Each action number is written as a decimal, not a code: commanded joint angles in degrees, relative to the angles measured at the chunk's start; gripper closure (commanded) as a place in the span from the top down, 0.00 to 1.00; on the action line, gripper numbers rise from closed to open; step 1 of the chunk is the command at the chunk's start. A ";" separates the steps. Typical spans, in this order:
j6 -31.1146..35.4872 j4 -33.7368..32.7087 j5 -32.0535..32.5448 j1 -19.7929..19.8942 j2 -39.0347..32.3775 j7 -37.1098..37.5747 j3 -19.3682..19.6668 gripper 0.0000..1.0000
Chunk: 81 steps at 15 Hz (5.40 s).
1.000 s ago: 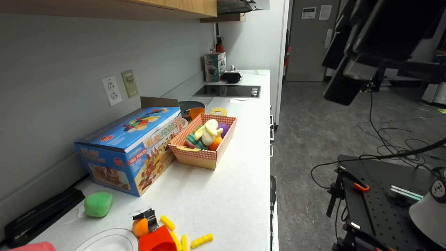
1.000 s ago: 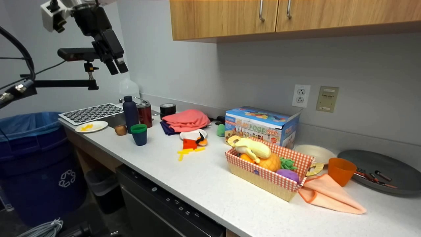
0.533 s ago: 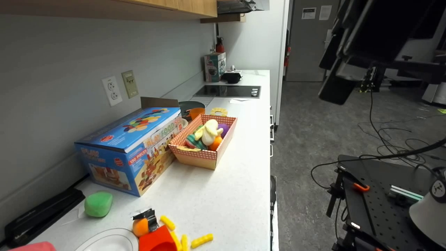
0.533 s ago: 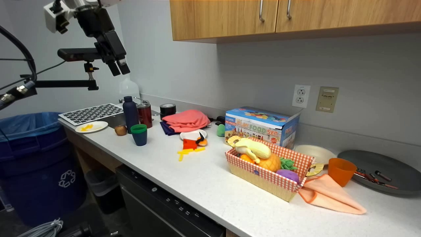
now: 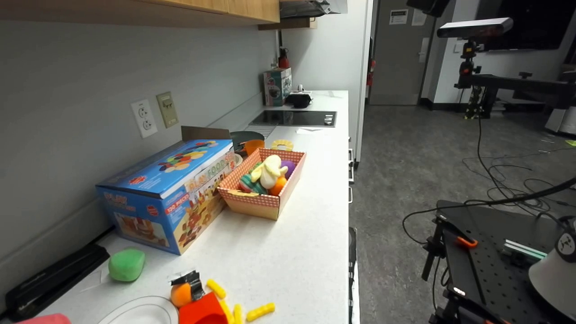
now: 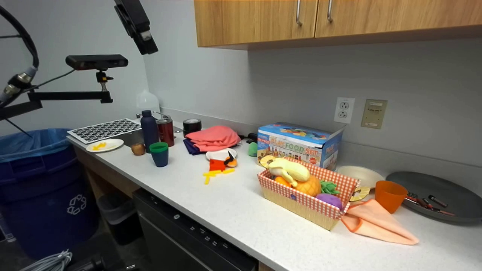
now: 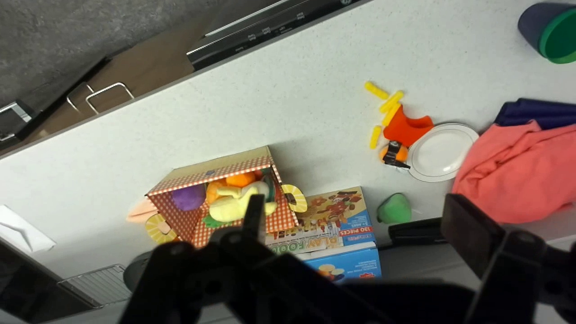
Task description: Open the cabinet door and put some of the fruits plush toy inside and close it
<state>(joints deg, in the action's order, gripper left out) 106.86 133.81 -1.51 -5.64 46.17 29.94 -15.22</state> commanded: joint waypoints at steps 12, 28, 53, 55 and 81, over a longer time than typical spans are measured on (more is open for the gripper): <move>2.17 -4.86 1.29 4.32 -3.68 -2.76 1.81 1.00; 7.99 -19.09 12.02 14.51 -15.81 -1.60 5.38 1.00; 23.36 -40.87 17.40 13.74 -43.07 -4.13 13.31 1.00; 23.42 -42.70 18.04 13.56 -44.68 -3.93 13.90 1.00; 21.73 -16.25 33.04 18.67 -22.83 19.77 16.98 1.00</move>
<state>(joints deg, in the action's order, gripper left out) 130.50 109.64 27.53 8.42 16.16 46.35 1.09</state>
